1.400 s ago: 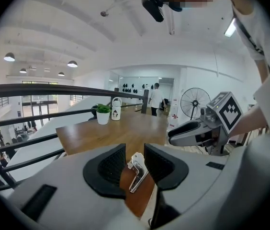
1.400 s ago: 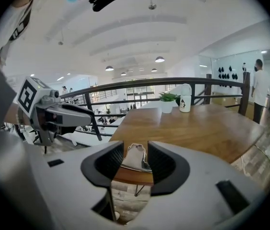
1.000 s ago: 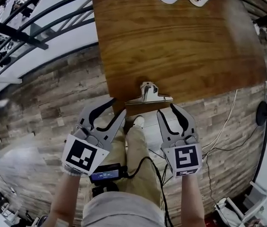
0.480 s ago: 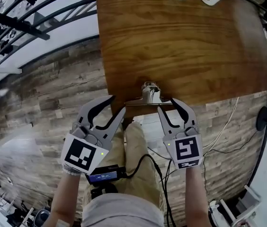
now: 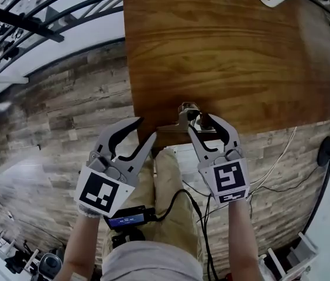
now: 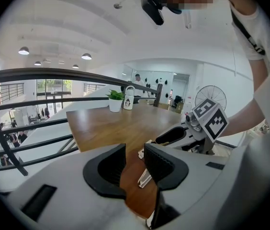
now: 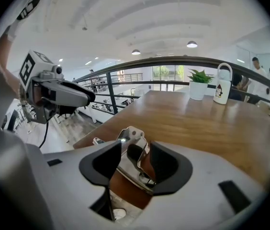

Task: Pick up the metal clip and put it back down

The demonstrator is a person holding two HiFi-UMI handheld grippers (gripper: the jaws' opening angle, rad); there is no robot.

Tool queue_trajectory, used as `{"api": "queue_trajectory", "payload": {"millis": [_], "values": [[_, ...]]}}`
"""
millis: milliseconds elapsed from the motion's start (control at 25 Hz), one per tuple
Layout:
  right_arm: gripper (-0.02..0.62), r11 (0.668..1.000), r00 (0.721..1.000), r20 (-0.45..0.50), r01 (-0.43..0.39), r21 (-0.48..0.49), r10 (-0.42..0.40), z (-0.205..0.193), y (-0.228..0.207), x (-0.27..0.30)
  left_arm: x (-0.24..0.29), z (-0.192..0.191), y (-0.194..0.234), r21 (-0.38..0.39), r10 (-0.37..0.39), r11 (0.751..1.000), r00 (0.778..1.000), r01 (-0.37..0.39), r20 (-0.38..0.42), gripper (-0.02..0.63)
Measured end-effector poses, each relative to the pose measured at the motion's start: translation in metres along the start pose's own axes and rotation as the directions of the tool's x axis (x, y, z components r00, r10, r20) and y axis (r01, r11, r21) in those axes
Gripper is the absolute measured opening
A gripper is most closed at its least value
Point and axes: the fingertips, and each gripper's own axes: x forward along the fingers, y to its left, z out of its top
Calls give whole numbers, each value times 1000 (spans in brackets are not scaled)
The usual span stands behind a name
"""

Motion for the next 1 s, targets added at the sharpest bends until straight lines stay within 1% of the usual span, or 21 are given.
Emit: {"api": "queue_trajectory", "payload": {"millis": [240, 320, 480, 560, 600, 800, 1000], "values": [[201, 999, 999, 1, -44, 18, 44, -1, 0, 11, 2, -5, 4, -15, 10, 1000, 1000, -10, -8, 123], [219, 998, 998, 2, -66, 23, 66, -2, 0, 14, 3, -6, 4, -16, 12, 1000, 1000, -12, -10, 123], [219, 995, 995, 6, -97, 30, 97, -3, 1, 16, 6, -8, 4, -18, 11, 1000, 1000, -11, -13, 123], [210, 993, 993, 5, -115, 26, 115, -3, 4, 17, 8, -9, 4, -17, 8, 1000, 1000, -9, -14, 123], [190, 992, 992, 5, -123, 22, 123, -3, 5, 17, 9, -9, 3, -18, 7, 1000, 1000, -7, -15, 123], [179, 991, 991, -4, -132, 6, 132, -2, 5, 17, 12, -8, 2, -16, 4, 1000, 1000, -4, -14, 123], [164, 993, 993, -11, -121, 12, 122, -2, 4, 15, 11, -8, 2, -15, 4, 1000, 1000, -4, -11, 123]]}}
